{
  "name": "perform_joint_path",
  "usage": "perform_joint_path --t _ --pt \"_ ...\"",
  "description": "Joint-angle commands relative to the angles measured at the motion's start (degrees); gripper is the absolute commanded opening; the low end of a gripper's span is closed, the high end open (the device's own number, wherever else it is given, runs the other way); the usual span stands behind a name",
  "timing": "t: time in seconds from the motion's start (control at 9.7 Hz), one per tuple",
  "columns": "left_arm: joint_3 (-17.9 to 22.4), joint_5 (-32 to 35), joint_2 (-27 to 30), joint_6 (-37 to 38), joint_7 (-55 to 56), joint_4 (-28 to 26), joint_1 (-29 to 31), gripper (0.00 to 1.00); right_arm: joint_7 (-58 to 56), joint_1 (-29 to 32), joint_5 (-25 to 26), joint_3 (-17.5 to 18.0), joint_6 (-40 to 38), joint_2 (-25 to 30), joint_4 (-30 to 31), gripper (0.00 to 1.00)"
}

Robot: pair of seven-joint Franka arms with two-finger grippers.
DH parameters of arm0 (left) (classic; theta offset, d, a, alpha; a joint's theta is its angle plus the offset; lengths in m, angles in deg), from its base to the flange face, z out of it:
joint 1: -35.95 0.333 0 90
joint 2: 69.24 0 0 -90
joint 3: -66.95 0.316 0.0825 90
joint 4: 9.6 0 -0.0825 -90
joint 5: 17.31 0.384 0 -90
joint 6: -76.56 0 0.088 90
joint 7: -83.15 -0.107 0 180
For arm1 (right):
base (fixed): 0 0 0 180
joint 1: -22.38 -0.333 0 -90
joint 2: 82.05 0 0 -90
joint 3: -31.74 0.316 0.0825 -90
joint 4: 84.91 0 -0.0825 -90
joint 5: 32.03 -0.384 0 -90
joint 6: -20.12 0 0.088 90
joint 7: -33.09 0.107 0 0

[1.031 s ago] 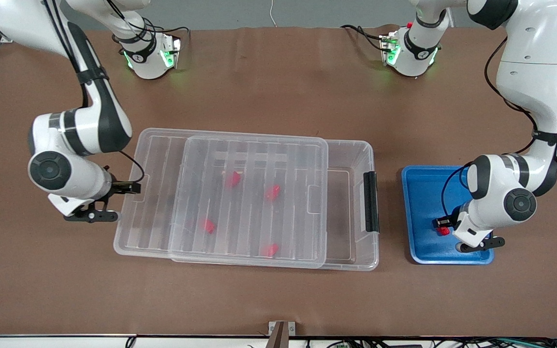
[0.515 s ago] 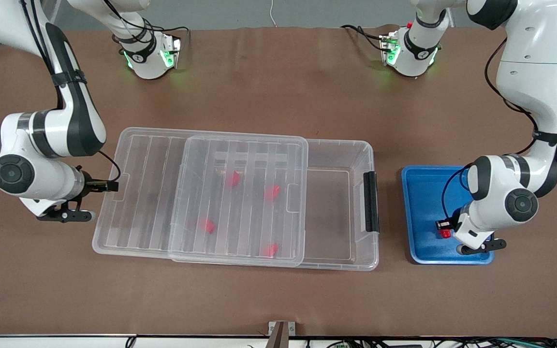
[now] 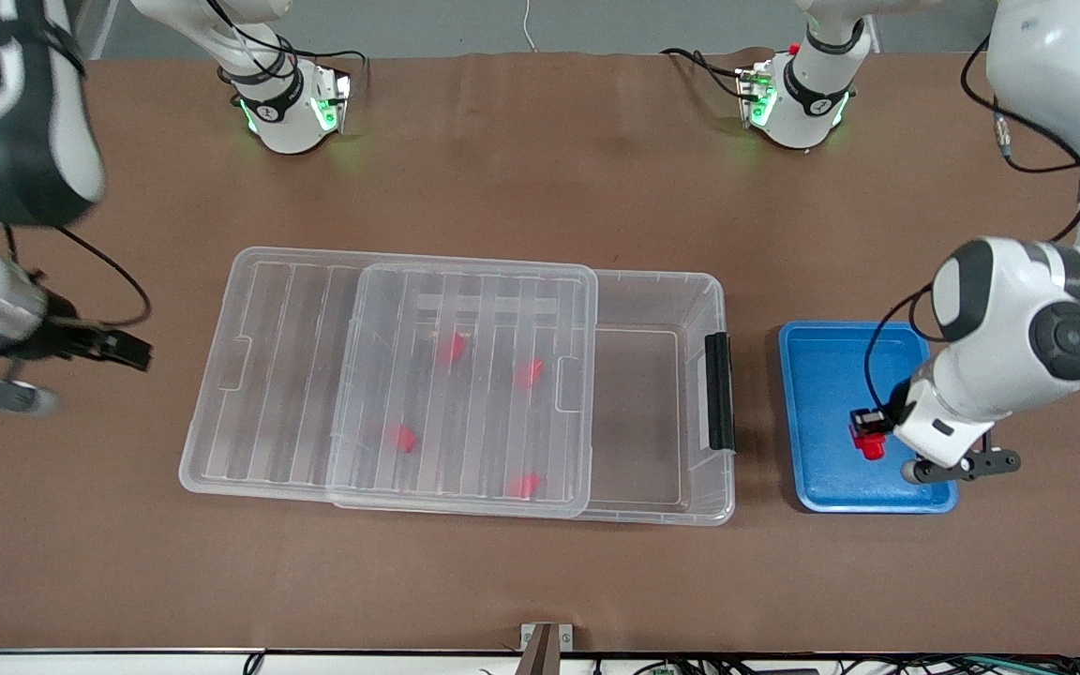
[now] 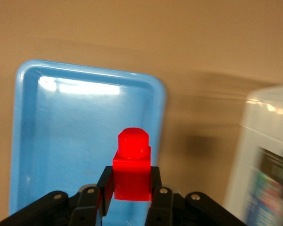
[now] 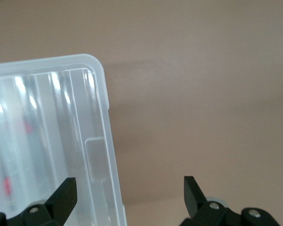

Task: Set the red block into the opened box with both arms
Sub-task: 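Carry the red block with the left gripper over the uncovered box end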

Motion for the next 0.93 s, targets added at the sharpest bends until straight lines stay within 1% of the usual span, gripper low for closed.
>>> perform_joint_path --t 0.0,0.1,0.21,0.31,0.41,0.52,0.82 --pt "-1.74 1.6 -0.64 9.15 8.97 6.13 -7.41 0.0 -0.29 0.91 -3.81 -2.76 -4.8 8.14 2.84 1.0" --pt "-1.75 1.51 -0.99 9.45 11.45 6.6 -11.45 0.0 -2.2 1.09 -4.61 -3.82 -7.88 10.43 3.19 1.0" --pt "-1.75 1.6 -2.21 8.93 13.91 6.51 -14.62 0.0 -4.66 2.66 -4.61 -3.83 -9.82 12.54 4.41 1.0" --pt "-1.57 1.86 -4.66 7.7 16.37 6.69 -17.7 0.0 -6.25 3.19 -4.61 -3.92 -9.84 13.17 4.95 1.0" --pt "-1.4 5.26 -6.77 4.3 18.05 6.43 -19.99 0.0 -6.88 3.81 -4.61 -3.83 -9.58 13.09 4.95 1.0" --pt "-1.57 7.99 -9.31 1.91 18.85 6.16 -20.1 0.0 -6.88 3.9 -4.7 -3.83 -9.4 13.0 4.95 1.0" --pt "-1.74 8.19 -16.0 -5.2 18.95 5.72 -20.98 0.0 -6.97 3.73 -4.7 -3.83 -9.49 13.0 4.95 1.0"
